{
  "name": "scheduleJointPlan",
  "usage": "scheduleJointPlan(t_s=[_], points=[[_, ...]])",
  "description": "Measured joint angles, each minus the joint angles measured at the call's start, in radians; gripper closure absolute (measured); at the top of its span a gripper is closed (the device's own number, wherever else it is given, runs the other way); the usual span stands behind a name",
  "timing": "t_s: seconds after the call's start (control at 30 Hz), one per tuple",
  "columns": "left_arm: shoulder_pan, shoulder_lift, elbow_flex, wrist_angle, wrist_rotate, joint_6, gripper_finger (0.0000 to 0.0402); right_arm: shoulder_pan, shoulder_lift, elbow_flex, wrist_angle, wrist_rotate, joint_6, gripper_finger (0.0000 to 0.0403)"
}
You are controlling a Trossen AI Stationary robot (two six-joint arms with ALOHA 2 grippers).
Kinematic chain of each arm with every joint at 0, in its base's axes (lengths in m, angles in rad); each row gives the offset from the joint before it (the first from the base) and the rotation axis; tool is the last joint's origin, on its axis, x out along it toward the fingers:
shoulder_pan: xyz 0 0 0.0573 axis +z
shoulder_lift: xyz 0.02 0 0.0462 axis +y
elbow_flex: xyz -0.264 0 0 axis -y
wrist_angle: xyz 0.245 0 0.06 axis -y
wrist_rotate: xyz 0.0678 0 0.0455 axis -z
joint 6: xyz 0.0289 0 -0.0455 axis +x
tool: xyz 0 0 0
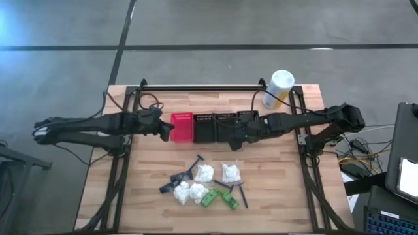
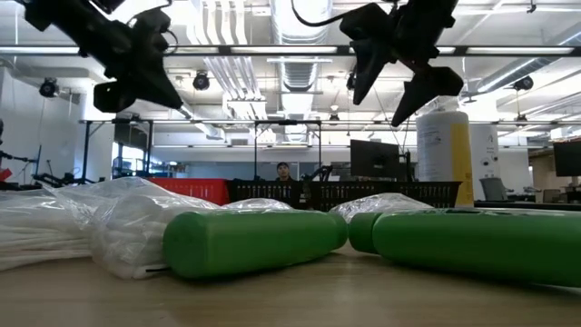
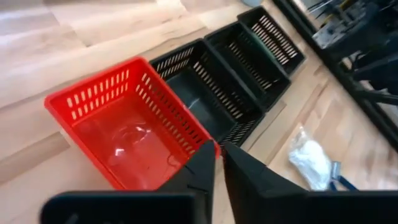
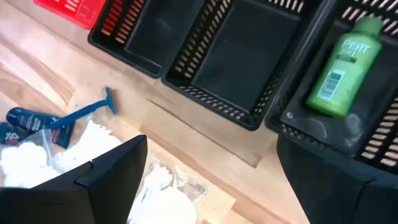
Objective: Pick & Place Travel size toiletries
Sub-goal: Put the razor into the red bin
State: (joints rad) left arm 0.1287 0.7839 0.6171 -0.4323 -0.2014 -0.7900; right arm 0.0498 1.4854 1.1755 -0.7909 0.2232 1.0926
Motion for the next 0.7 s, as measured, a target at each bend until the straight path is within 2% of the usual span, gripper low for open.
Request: scheduleJointPlan(t_s=[0.17, 0.27, 0.47, 0.7], points=[[-0.001, 0.052, 0.001, 0.092, 0.01, -0.045, 0.0306, 0.012, -0.014, 0.0, -0.052, -0.062, -0.095, 0.0039], [-0.006, 0.089, 0.012, 0.119, 0.021, -0.057, 0.029, 0.024, -0.032, 0.0, -0.11, -0.063, -0.153, 0.0046], [-0.033, 0.184, 0.071, 0.117, 0.017, -0.079, 0.0293, 0.04, -0.075, -0.004, -0.226, 0.008, -0.185, 0.0066], [-0.091, 0.287, 0.189, 0.059, -0.004, -0.04, 0.0296, 0.044, -0.135, -0.022, -0.247, 0.098, -0.189, 0.0088]])
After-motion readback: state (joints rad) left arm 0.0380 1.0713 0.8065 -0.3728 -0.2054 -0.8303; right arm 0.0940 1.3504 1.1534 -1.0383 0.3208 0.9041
